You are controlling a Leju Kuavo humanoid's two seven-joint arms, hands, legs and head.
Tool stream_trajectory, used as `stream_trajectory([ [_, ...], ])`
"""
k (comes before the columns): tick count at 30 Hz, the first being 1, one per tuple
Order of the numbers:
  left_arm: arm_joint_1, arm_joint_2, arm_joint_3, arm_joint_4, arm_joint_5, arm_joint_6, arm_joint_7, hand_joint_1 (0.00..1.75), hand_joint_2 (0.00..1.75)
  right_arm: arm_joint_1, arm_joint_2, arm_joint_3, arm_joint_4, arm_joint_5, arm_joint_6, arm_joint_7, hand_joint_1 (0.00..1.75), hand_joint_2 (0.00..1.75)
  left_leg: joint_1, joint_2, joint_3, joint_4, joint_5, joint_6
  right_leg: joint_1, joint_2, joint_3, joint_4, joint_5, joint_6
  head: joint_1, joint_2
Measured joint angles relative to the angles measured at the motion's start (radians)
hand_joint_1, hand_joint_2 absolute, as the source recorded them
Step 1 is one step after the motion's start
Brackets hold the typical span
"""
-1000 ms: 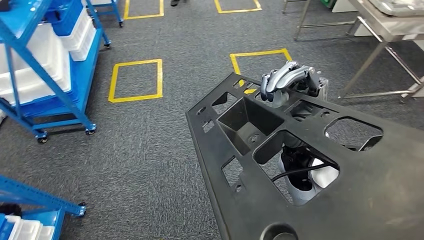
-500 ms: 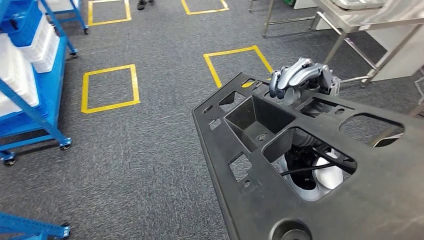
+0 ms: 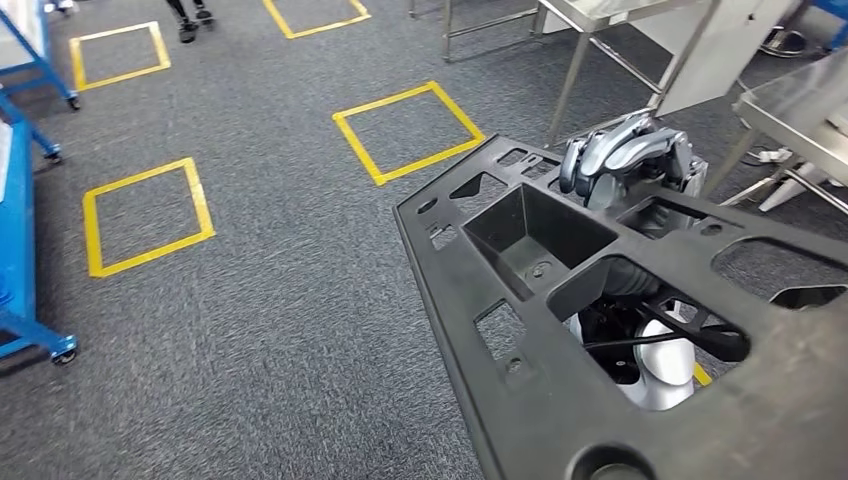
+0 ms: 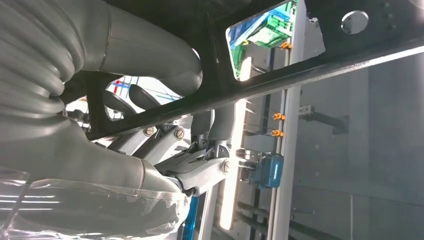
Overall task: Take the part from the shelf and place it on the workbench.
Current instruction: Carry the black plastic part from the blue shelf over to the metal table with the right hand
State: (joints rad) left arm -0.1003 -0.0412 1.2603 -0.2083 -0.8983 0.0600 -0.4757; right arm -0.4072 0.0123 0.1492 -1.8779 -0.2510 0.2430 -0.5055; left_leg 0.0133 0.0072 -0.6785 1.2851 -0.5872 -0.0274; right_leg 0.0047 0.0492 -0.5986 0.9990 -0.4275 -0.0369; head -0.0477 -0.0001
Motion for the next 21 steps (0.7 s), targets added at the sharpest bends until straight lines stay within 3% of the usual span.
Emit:
stream_trajectory([
  [2,0.000,0.002,-0.002,0.000,-0.002,0.002,0.000,0.00,0.00,0.004,0.000,0.000,0.000,0.000,0.004,-0.002,1.75,1.75,0.002,-0.018,0.047,-0.115,0.074,0.002,-0.002,0.028,0.001,0.006,-0.002,0.004,0.000,0.000],
  [4,0.001,0.004,-0.003,0.000,-0.002,0.003,0.000,0.00,0.00,0.005,0.001,-0.001,0.000,0.000,0.006,-0.005,1.75,1.75,0.007,-0.066,0.099,-0.235,0.120,0.005,-0.001,0.053,-0.005,0.015,-0.005,0.013,0.000,0.000],
  [6,0.002,0.005,-0.003,0.000,-0.003,0.003,0.001,0.00,0.00,0.010,0.001,-0.003,0.000,0.001,0.004,-0.009,1.75,1.75,0.007,-0.088,0.113,-0.269,0.121,0.011,-0.005,0.076,-0.016,0.019,-0.002,0.025,0.000,0.000],
  [8,0.001,0.006,-0.004,0.000,-0.004,0.002,0.003,0.00,0.00,0.018,0.001,-0.008,-0.001,0.007,-0.001,-0.011,1.75,1.75,0.007,-0.065,0.116,-0.277,0.125,0.022,-0.007,0.089,-0.021,0.019,0.000,0.037,0.000,0.000],
  [10,-0.001,0.005,-0.005,0.000,-0.007,0.000,0.009,0.00,0.00,0.022,0.001,-0.016,-0.003,0.016,-0.009,-0.014,1.75,1.75,0.009,-0.039,0.120,-0.286,0.131,0.036,-0.004,0.045,-0.044,0.063,-0.029,0.047,0.000,0.000],
  [12,0.001,0.005,-0.005,0.000,-0.011,-0.004,0.019,0.00,0.00,0.026,0.001,-0.020,-0.004,0.022,-0.015,-0.015,1.75,1.75,0.005,-0.012,0.121,-0.289,0.131,0.043,-0.004,-0.018,-0.102,0.183,-0.091,0.053,0.000,0.000],
  [14,0.005,0.005,-0.005,0.000,-0.015,-0.009,0.029,0.00,0.00,0.034,0.000,-0.024,-0.004,0.028,-0.019,-0.015,1.75,1.75,0.002,0.016,0.121,-0.288,0.129,0.045,-0.009,-0.038,-0.159,0.297,-0.130,0.058,0.000,0.000],
  [15,0.005,0.004,-0.006,0.000,-0.016,-0.012,0.034,0.00,0.00,0.038,0.000,-0.026,-0.004,0.031,-0.022,-0.015,1.75,1.75,0.001,0.030,0.121,-0.288,0.127,0.044,-0.010,-0.042,-0.165,0.309,-0.124,0.059,0.000,0.000],
  [16,0.004,0.003,-0.006,0.000,-0.016,-0.015,0.039,0.00,0.00,0.041,-0.002,-0.030,-0.004,0.032,-0.024,-0.015,1.75,1.75,0.000,0.043,0.123,-0.288,0.125,0.044,-0.011,-0.048,-0.149,0.277,-0.100,0.059,0.000,0.000],
  [17,0.003,0.000,-0.006,0.000,-0.015,-0.017,0.044,0.00,0.00,0.042,-0.003,-0.032,-0.004,0.032,-0.025,-0.015,1.75,1.75,0.000,0.054,0.126,-0.288,0.123,0.042,-0.010,-0.058,-0.112,0.209,-0.065,0.057,0.000,0.000],
  [19,0.001,-0.005,-0.006,0.000,-0.011,-0.020,0.051,0.00,0.00,0.039,-0.005,-0.037,-0.003,0.028,-0.023,-0.015,1.75,1.75,-0.003,0.073,0.133,-0.288,0.117,0.036,-0.002,-0.104,-0.036,0.064,-0.017,0.047,0.000,0.000],
  [21,0.000,-0.008,-0.006,0.000,-0.004,-0.024,0.054,0.00,0.00,0.036,-0.006,-0.039,-0.002,0.024,-0.017,-0.014,1.75,1.75,-0.006,0.090,0.138,-0.288,0.112,0.025,0.007,-0.124,-0.011,0.012,-0.009,0.035,0.000,0.000],
])
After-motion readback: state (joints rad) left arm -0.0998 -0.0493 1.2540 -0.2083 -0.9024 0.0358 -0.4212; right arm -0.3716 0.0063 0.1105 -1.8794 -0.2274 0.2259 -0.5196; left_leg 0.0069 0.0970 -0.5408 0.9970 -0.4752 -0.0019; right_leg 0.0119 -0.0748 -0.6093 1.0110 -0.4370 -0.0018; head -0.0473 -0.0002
